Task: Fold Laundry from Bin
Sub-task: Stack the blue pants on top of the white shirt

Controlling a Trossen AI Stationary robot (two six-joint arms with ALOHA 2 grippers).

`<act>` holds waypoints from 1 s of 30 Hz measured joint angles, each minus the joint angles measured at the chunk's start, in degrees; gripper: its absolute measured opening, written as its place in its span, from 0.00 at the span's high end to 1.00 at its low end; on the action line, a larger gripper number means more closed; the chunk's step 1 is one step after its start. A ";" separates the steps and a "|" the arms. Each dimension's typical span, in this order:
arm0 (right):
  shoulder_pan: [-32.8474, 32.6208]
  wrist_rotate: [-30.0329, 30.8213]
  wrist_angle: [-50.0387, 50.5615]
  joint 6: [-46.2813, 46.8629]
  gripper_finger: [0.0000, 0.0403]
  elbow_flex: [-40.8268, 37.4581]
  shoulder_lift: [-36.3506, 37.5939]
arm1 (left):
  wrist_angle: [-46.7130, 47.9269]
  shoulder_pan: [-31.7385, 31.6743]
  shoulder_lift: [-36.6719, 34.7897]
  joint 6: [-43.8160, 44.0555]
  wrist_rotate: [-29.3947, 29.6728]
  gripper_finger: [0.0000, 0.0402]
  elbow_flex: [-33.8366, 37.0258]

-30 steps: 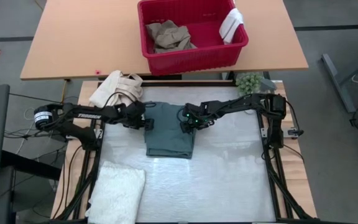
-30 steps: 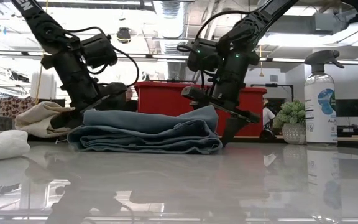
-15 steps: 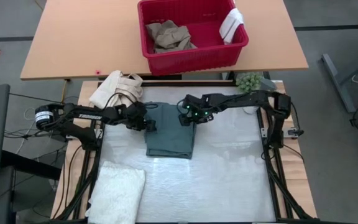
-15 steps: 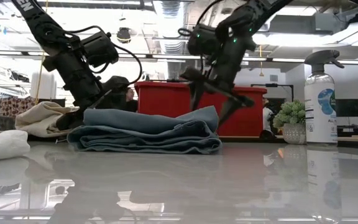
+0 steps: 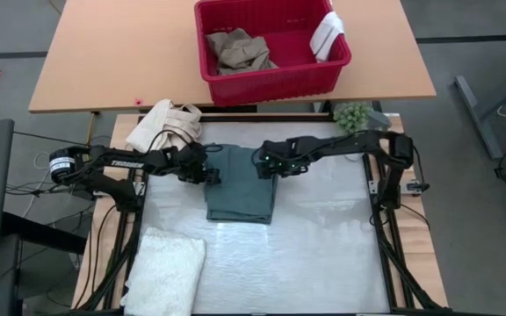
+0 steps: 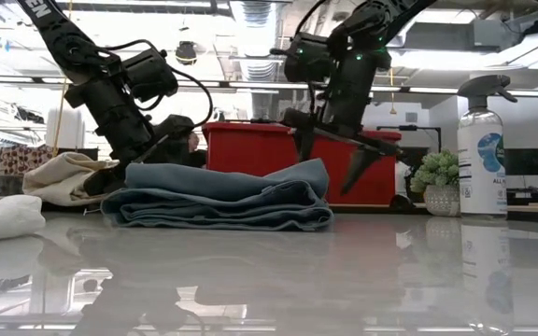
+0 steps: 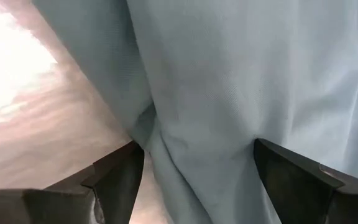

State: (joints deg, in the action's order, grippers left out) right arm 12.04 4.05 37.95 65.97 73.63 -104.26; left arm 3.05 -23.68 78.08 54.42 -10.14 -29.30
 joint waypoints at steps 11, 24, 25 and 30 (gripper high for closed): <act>-0.51 -1.37 -3.85 2.01 0.08 0.07 -6.43 | -0.11 0.09 -0.02 2.25 1.36 0.27 -0.07; -0.70 -6.91 -11.57 2.61 0.13 0.35 -10.99 | -15.98 1.03 12.48 3.61 -4.74 0.34 -0.33; -0.68 -7.15 -11.00 3.17 0.15 0.35 -11.02 | -16.99 1.03 13.55 3.27 -5.03 0.36 -0.42; -0.53 -8.63 -9.78 4.11 0.39 0.25 -11.13 | -18.31 0.19 15.19 3.60 -5.42 0.55 -0.39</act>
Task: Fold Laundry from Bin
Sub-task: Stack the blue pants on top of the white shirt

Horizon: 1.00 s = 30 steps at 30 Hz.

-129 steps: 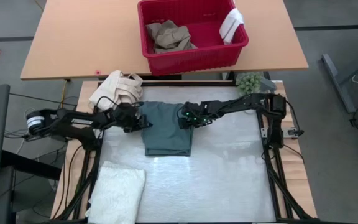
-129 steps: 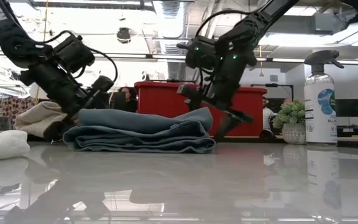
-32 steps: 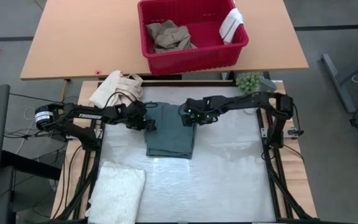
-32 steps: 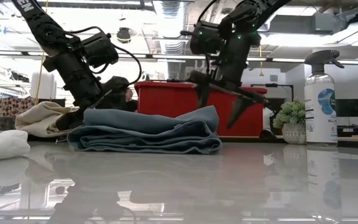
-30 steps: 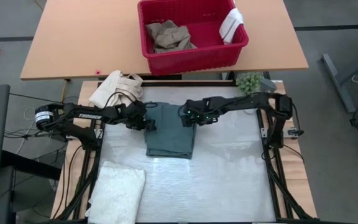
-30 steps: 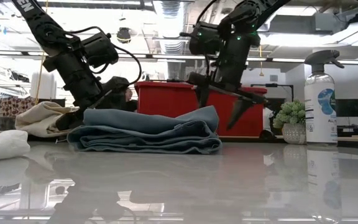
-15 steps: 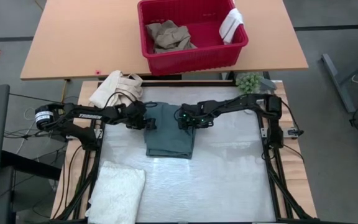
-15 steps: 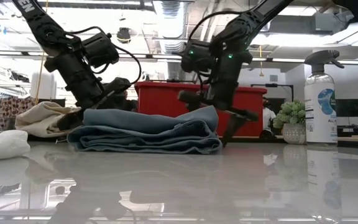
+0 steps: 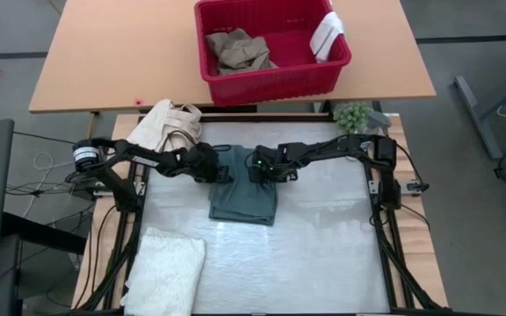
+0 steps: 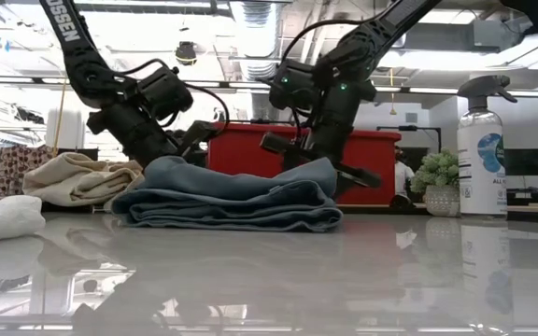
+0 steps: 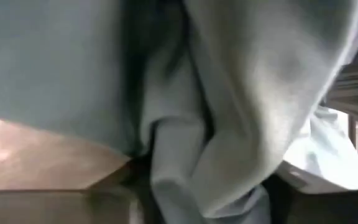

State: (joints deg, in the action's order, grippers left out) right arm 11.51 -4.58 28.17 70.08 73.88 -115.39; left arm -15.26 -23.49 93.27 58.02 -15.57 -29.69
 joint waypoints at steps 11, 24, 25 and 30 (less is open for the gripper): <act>0.54 -3.59 -2.58 -5.40 0.84 -0.17 1.39 | -3.23 -0.54 -0.95 1.53 -1.89 0.93 -0.42; -1.56 -1.05 -3.93 -4.36 0.84 -0.33 9.36 | 9.66 -0.29 -16.78 3.74 -2.15 0.93 -0.76; -1.89 -0.77 -4.00 -4.10 0.84 -0.33 9.89 | 10.94 -0.28 -18.19 3.75 -1.73 0.93 -0.76; -4.01 1.19 -5.78 -2.10 0.84 -0.27 11.98 | 14.51 -0.06 -25.03 4.66 -1.08 0.93 -0.76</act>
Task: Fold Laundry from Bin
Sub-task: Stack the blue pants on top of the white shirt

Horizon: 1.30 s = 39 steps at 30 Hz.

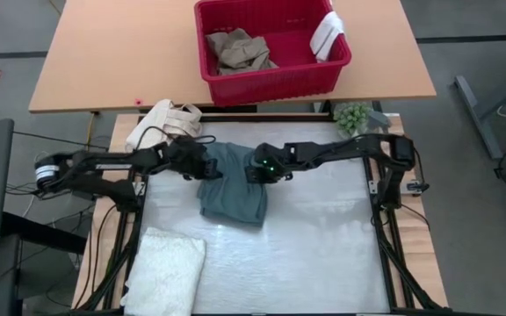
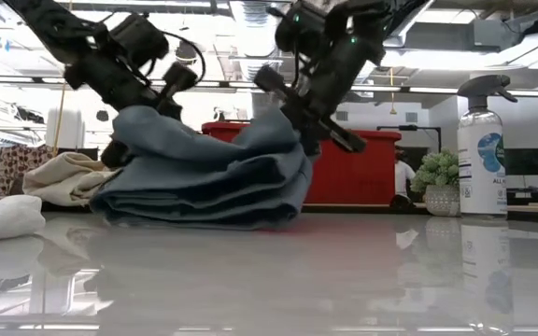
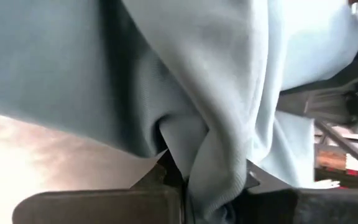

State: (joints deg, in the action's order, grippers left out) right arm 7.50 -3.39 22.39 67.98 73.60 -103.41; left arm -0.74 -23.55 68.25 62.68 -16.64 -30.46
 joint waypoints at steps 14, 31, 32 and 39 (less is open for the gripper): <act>-6.79 6.53 1.89 0.62 0.84 13.05 1.04 | 14.10 5.90 -20.44 6.67 1.50 0.93 -0.11; -18.20 19.06 -3.52 8.50 0.84 20.13 0.15 | 27.89 24.36 -46.01 22.69 14.01 0.93 -0.83; -18.80 19.82 -5.37 8.80 0.84 20.15 -0.19 | 29.33 25.72 -46.24 23.25 14.90 0.93 -1.53; -21.70 20.80 -14.96 10.10 0.84 23.53 -7.51 | 41.42 34.14 -43.51 25.97 20.76 0.93 -9.84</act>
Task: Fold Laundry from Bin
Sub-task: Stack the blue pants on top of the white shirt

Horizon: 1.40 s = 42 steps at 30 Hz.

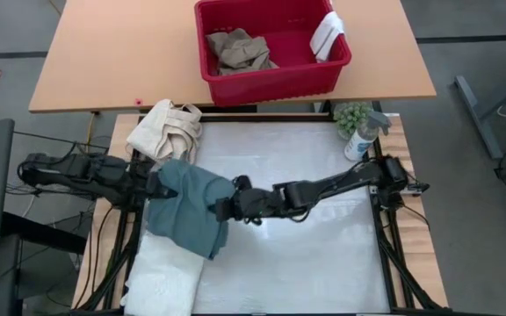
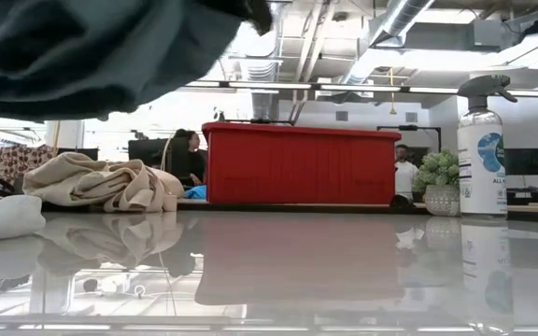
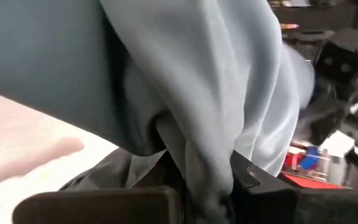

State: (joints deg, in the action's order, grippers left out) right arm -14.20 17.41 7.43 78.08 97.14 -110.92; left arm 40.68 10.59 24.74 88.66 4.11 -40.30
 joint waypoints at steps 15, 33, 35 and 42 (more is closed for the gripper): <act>-1.90 -6.78 9.24 -7.98 0.84 23.90 -13.30 | 15.85 22.61 10.77 21.63 13.62 0.93 -12.03; -5.31 -12.37 0.98 -4.01 0.84 23.70 -16.94 | 19.82 55.84 20.06 47.04 21.18 0.93 -13.07; -5.12 -14.26 -2.10 -2.65 0.84 23.85 -18.50 | 19.80 55.92 21.51 47.06 20.27 0.93 -13.05; -5.07 -17.34 -4.52 1.01 0.84 23.85 -20.67 | 19.09 60.32 24.30 48.66 14.20 0.90 -13.05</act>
State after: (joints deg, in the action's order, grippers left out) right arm -19.27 0.07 2.91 79.09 120.99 -131.59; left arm 59.77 70.91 49.04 137.31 18.32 -53.34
